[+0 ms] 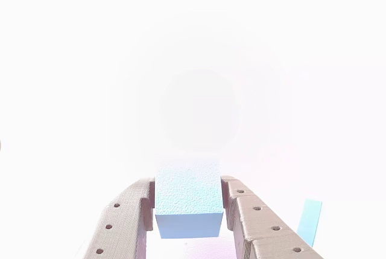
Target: Tower of hanoi
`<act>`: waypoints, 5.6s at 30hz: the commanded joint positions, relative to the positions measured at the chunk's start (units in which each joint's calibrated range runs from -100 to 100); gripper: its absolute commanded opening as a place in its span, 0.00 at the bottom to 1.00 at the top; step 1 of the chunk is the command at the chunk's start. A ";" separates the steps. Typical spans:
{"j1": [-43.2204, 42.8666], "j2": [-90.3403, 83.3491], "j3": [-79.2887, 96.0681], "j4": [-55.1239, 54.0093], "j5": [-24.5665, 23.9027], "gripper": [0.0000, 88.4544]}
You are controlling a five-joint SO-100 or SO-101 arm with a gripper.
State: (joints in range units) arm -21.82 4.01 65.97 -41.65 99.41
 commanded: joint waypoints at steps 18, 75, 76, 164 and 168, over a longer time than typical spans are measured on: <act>1.20 5.64 -3.88 -4.91 0.59 0.06; 5.71 -29.81 -8.52 34.53 0.59 0.11; 6.29 -33.12 -8.61 39.55 0.59 0.08; 27.57 -21.81 18.76 2.95 0.59 0.41; 27.57 -16.16 18.21 -2.48 0.59 0.40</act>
State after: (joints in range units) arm 6.02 -15.58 84.94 -39.00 99.41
